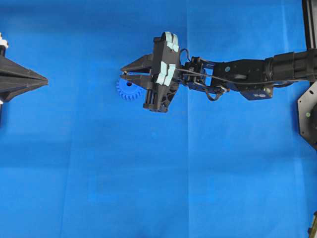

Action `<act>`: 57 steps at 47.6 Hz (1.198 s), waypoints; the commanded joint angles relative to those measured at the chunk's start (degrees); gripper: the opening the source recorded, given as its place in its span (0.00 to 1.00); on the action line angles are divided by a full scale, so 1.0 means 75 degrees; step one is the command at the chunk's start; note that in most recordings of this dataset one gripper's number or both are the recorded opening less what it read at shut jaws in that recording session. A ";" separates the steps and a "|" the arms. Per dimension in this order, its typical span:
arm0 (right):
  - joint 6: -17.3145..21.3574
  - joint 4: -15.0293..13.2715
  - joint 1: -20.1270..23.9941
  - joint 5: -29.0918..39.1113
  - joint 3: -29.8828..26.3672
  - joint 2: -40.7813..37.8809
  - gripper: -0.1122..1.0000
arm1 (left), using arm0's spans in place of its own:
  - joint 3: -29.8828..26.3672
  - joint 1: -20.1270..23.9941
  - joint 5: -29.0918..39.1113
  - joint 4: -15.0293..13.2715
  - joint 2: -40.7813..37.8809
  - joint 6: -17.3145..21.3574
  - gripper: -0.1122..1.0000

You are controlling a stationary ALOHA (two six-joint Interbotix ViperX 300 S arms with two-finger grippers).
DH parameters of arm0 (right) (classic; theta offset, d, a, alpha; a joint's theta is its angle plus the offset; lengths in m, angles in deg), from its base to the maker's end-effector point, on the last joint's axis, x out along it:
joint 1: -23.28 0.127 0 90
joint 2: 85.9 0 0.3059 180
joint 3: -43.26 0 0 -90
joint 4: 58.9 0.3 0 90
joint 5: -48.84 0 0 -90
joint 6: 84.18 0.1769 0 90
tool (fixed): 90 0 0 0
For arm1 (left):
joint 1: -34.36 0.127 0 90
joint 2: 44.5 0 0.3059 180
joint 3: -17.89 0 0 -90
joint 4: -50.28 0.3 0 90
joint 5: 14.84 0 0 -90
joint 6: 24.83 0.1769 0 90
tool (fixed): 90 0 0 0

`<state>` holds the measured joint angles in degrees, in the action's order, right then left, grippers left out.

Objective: Insert the shaft placed at a random location into the center hole of the small gear at another random location.
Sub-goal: 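Align the held shaft above the gear's center hole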

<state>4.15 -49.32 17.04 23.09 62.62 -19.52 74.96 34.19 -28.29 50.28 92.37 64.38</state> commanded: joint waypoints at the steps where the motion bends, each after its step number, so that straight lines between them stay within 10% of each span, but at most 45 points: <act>1: 0.0047 0.0023 0.0035 -0.0270 -0.0059 -0.0035 0.13 | -0.0070 0.0012 -0.0047 0.0012 -0.0035 -0.0012 0.10; 57: 0.0000 -0.0035 0.0070 -0.0527 0.0234 0.0340 0.13 | -0.0059 0.0012 0.0012 0.0012 -0.0035 -0.0012 0.10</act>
<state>4.24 -49.50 17.39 20.02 64.64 -18.91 75.04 34.19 -27.93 50.28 92.37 64.38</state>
